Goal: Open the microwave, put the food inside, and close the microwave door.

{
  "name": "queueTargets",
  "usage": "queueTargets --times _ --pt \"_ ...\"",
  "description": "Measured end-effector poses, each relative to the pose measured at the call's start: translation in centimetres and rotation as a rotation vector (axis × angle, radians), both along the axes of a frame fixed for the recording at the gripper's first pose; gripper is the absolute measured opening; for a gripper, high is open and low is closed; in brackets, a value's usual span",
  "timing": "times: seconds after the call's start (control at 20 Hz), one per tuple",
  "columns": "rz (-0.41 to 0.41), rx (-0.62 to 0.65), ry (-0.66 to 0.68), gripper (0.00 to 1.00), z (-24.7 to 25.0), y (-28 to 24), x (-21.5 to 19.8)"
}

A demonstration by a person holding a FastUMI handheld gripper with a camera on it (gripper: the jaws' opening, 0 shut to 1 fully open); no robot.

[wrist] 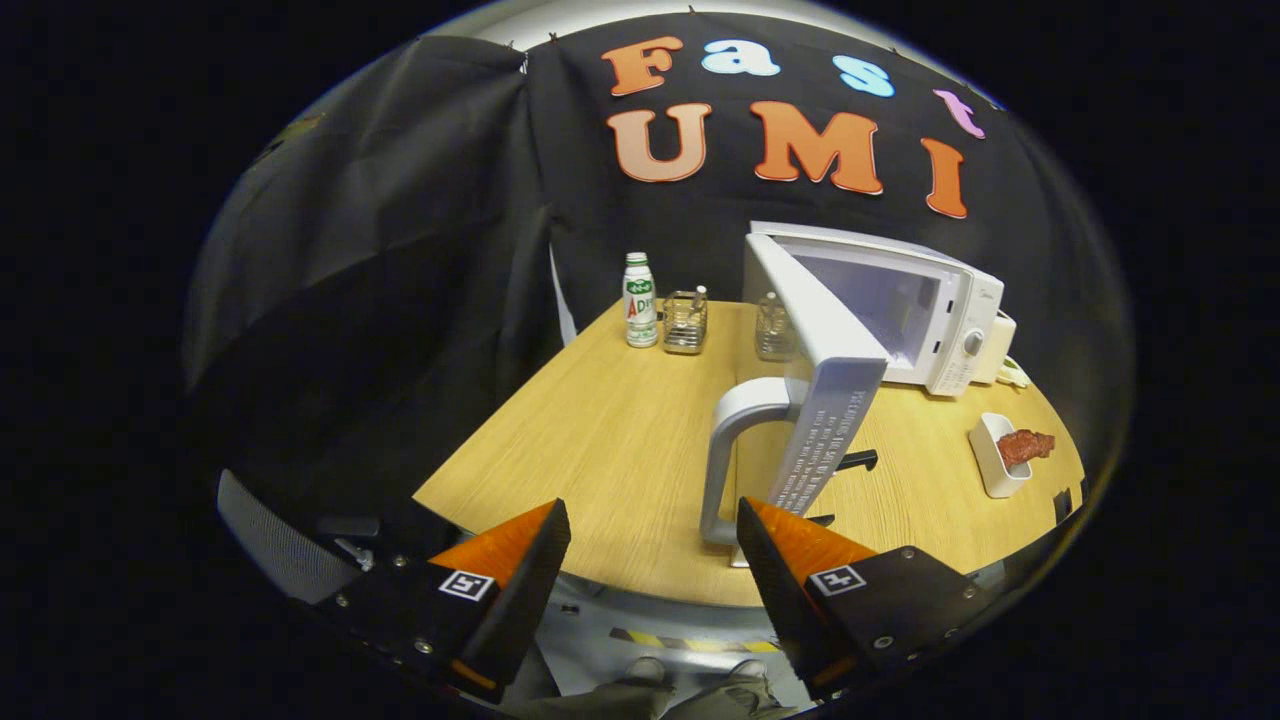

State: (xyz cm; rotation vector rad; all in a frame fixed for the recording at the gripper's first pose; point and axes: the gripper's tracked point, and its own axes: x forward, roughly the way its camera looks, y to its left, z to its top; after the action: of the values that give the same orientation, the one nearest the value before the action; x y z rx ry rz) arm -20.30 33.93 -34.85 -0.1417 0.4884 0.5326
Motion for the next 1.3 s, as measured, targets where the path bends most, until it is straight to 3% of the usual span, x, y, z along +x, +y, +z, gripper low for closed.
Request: queueTargets --times 0.2,0.5,0.85,1.3 --pt "0.025 0.055 -0.023 0.99 3.4 -2.5 -0.5" --pt "-0.138 0.09 -0.126 0.98 8.9 -11.5 4.5" --pt "-0.351 0.022 -0.245 0.98 11.6 -25.0 11.9" --pt "-0.446 -0.1 -0.331 0.98 9.8 -37.7 20.2"
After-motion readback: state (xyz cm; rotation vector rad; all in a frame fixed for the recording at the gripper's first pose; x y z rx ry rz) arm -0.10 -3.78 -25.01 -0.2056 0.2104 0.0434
